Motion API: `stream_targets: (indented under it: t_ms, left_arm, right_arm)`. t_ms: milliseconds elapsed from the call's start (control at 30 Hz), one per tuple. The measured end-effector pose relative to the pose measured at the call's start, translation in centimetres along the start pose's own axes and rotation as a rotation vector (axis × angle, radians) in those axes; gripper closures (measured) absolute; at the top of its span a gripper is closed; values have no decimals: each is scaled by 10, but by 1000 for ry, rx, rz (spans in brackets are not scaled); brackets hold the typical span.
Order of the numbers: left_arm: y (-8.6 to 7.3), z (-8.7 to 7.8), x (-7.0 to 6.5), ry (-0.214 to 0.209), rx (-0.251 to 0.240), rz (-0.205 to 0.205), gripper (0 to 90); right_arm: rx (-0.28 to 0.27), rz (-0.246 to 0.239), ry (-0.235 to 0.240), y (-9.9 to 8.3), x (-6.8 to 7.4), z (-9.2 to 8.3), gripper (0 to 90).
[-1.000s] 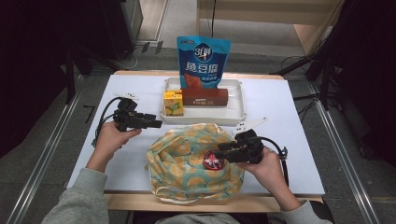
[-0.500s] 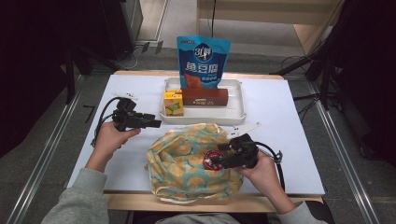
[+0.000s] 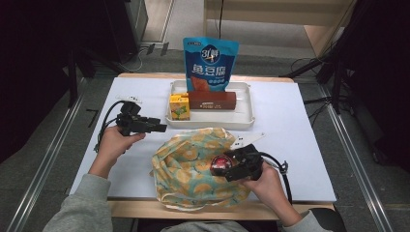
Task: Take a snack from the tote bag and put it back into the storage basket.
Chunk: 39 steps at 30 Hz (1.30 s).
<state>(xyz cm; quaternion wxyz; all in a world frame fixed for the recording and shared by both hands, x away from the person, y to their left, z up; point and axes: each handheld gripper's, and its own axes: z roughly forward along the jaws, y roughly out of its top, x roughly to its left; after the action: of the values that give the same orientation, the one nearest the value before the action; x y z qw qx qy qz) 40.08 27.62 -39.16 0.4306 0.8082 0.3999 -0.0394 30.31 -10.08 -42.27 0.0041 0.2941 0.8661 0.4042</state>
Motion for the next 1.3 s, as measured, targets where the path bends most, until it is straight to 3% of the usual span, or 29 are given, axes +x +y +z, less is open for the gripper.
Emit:
stream_targets:
  t_ms: [233,567,1000,1300]
  left_arm:
    - [0,1,0,-1,3,-1,431]
    - [0,1,0,0,1,-3,431]
    - [0,0,0,-5,-4,-2,431]
    - [0,-1,0,-11,-12,-6,432]
  right_arm:
    - [22,-17,-42,-5,6,10,200]
    - [24,-25,-65,-5,3,12,249]
    - [25,-1,-38,4,-4,8,268]
    - [-23,10,-40,13,-11,-3,268]
